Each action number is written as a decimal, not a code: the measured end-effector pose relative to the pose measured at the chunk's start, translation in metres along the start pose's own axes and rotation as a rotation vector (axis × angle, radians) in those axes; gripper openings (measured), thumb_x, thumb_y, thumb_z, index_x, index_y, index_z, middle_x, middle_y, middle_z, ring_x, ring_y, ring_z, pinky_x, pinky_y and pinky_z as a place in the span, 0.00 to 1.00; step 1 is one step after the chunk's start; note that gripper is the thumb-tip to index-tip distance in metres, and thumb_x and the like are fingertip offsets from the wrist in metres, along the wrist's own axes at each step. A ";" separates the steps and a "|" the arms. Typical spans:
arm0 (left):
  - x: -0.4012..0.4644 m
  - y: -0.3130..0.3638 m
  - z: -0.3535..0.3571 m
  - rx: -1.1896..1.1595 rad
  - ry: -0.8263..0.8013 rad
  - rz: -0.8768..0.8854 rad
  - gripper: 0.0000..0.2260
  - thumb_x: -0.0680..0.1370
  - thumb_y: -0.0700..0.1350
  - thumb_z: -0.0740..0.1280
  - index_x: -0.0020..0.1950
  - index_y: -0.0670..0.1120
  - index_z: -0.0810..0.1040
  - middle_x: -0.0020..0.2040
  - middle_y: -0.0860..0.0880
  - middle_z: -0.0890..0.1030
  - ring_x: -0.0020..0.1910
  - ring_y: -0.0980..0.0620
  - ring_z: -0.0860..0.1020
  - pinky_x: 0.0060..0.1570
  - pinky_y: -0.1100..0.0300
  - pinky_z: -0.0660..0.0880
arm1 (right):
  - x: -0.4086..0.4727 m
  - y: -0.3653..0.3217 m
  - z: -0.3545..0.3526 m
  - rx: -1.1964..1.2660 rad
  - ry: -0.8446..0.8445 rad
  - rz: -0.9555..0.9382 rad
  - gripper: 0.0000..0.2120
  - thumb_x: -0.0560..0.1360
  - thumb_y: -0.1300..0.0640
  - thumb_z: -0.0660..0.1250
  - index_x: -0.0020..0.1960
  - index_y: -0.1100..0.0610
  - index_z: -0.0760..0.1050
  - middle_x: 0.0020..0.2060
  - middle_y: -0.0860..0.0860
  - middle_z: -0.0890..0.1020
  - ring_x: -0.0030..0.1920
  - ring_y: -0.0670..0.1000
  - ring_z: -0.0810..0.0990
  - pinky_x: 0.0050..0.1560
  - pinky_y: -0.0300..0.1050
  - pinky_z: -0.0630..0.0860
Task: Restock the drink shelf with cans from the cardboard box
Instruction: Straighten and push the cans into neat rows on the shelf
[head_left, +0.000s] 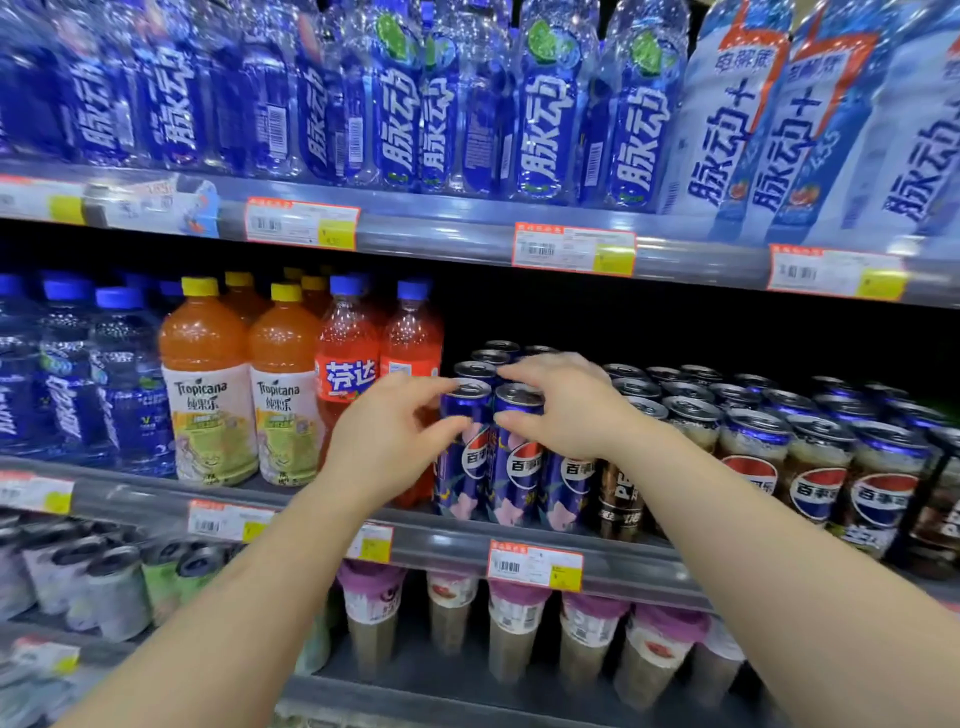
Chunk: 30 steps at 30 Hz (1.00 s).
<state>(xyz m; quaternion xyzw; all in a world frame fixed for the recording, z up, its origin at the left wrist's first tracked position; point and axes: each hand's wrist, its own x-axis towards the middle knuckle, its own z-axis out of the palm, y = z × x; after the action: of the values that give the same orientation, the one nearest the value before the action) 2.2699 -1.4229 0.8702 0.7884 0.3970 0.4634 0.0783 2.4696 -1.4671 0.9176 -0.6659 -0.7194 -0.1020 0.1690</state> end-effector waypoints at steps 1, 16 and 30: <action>0.003 0.005 0.002 0.044 -0.009 0.038 0.19 0.71 0.55 0.73 0.61 0.54 0.79 0.49 0.53 0.78 0.40 0.57 0.72 0.47 0.56 0.75 | 0.002 0.001 0.002 -0.024 -0.011 0.005 0.29 0.74 0.36 0.64 0.73 0.43 0.66 0.72 0.47 0.69 0.73 0.53 0.63 0.72 0.53 0.60; 0.016 0.000 0.012 -0.356 -0.087 -0.144 0.18 0.67 0.47 0.78 0.55 0.51 0.82 0.36 0.57 0.79 0.31 0.63 0.74 0.35 0.73 0.70 | 0.010 -0.011 0.006 -0.054 -0.009 -0.046 0.25 0.75 0.37 0.63 0.71 0.41 0.68 0.70 0.46 0.71 0.71 0.53 0.64 0.71 0.54 0.60; 0.006 -0.018 0.002 -0.505 -0.099 -0.185 0.23 0.70 0.44 0.76 0.64 0.53 0.77 0.46 0.53 0.84 0.46 0.62 0.81 0.53 0.64 0.76 | 0.020 -0.029 0.001 0.045 0.063 -0.068 0.22 0.69 0.34 0.69 0.56 0.46 0.76 0.49 0.46 0.80 0.54 0.50 0.77 0.63 0.52 0.68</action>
<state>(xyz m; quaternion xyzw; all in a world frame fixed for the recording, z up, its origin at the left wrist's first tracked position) 2.2627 -1.4063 0.8638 0.7258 0.3349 0.4996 0.3338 2.4391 -1.4506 0.9265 -0.6337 -0.7380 -0.1121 0.2030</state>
